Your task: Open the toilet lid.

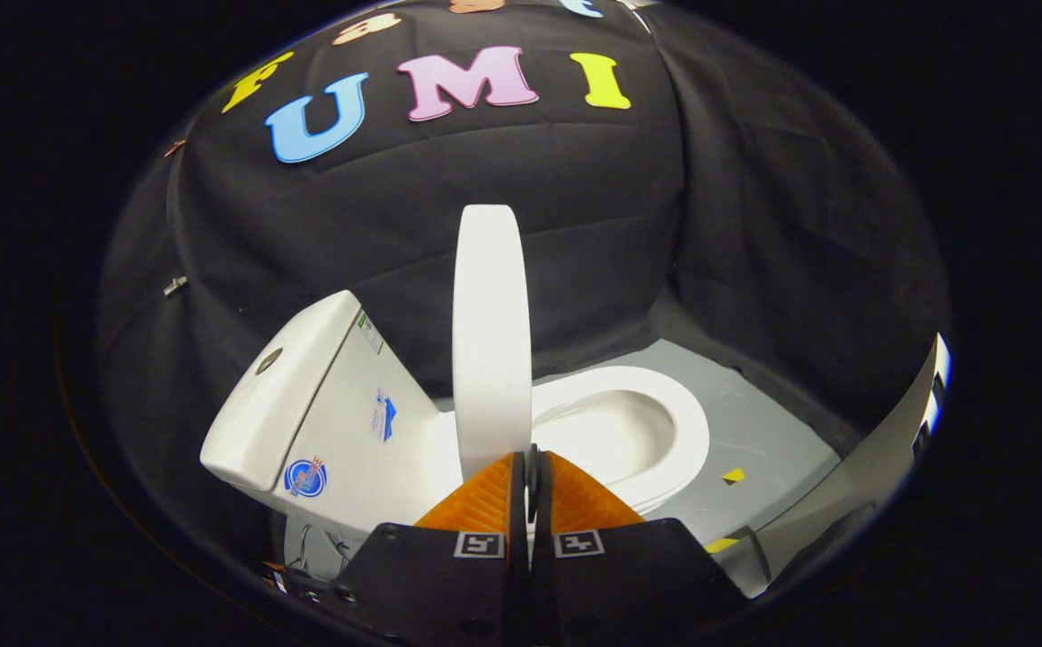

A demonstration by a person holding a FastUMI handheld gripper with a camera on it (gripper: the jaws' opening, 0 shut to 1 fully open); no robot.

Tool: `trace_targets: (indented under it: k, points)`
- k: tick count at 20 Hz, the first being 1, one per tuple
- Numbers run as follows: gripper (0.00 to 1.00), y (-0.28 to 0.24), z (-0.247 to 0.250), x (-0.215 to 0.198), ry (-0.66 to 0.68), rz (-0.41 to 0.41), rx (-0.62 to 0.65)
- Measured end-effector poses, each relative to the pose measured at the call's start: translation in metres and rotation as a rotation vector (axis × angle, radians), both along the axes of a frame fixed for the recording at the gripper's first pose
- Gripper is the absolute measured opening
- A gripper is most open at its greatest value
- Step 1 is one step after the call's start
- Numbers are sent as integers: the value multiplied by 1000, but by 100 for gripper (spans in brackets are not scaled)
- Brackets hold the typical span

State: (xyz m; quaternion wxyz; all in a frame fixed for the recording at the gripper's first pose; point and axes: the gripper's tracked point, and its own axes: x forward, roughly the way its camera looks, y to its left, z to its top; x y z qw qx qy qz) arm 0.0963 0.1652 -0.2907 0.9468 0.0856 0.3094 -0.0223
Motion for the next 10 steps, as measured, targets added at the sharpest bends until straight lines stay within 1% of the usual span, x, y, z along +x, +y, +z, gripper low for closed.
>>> trace_targets:
  k: [4, 6, 10]
  points:
    - [6, 35, 9, -3, -48, 50, -76]
    - [6, 49, 10, -3, -64, 60, -95]
    - [7, 80, 10, -2, -94, 113, -139]
